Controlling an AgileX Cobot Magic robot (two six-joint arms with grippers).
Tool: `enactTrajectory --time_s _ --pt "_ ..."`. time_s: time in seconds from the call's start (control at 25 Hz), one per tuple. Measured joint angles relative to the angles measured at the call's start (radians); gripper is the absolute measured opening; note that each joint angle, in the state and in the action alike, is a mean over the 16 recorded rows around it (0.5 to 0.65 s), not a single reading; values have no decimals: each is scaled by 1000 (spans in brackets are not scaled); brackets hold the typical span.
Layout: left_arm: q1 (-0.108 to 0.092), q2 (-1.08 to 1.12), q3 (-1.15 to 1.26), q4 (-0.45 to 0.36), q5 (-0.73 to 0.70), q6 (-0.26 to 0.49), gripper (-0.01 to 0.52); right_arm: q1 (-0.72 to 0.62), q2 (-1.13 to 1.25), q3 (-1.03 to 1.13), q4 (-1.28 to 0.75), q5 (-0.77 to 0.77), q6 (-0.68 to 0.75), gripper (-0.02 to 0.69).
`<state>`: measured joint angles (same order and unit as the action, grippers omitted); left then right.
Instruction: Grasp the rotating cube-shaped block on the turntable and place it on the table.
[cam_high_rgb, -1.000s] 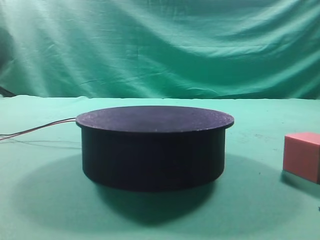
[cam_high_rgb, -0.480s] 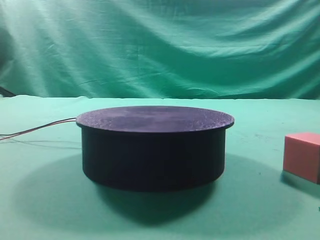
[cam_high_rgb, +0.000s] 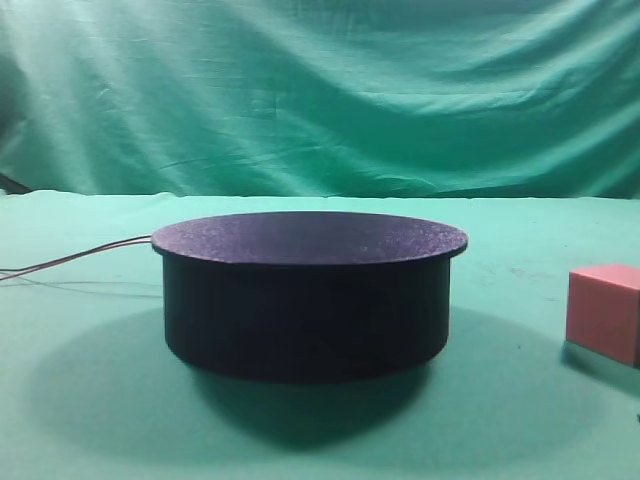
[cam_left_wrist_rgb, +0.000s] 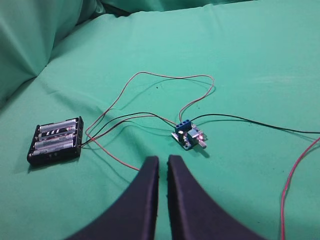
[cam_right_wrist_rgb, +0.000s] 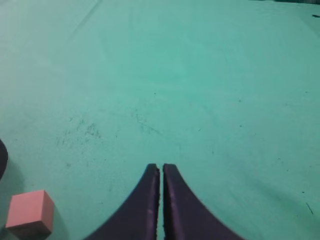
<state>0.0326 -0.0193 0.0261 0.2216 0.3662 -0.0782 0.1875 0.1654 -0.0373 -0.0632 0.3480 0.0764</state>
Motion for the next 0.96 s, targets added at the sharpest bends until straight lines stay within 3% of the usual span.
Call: enactTrajectory --time_s 0.32,0.96 --pt "0 0 0 0 0 0 0 -49 -158 63 4 12 4 0" --pt "0 0 0 0 0 0 0 -69 -176 63 7 23 15 0"
